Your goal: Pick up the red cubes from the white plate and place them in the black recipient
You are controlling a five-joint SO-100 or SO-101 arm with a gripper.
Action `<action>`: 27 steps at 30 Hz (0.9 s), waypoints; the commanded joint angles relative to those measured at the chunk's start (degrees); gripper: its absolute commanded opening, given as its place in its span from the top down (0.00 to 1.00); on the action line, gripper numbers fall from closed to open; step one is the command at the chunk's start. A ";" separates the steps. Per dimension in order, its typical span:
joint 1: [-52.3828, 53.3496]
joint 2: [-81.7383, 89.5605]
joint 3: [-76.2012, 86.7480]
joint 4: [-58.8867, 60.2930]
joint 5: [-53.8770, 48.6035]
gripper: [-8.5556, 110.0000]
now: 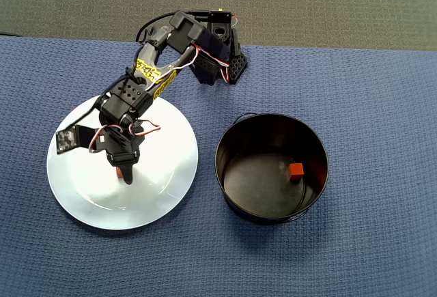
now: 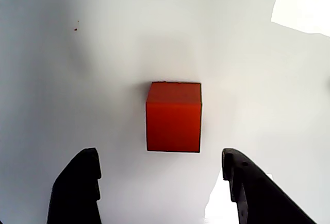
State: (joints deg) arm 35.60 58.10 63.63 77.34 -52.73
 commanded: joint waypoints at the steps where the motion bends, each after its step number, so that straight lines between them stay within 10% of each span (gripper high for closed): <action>1: 2.11 0.18 -2.72 -2.64 -4.22 0.74; 27: 1.49 7.03 -2.72 -2.46 4.92 0.93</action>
State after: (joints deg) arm 38.06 55.46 63.63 71.89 -51.06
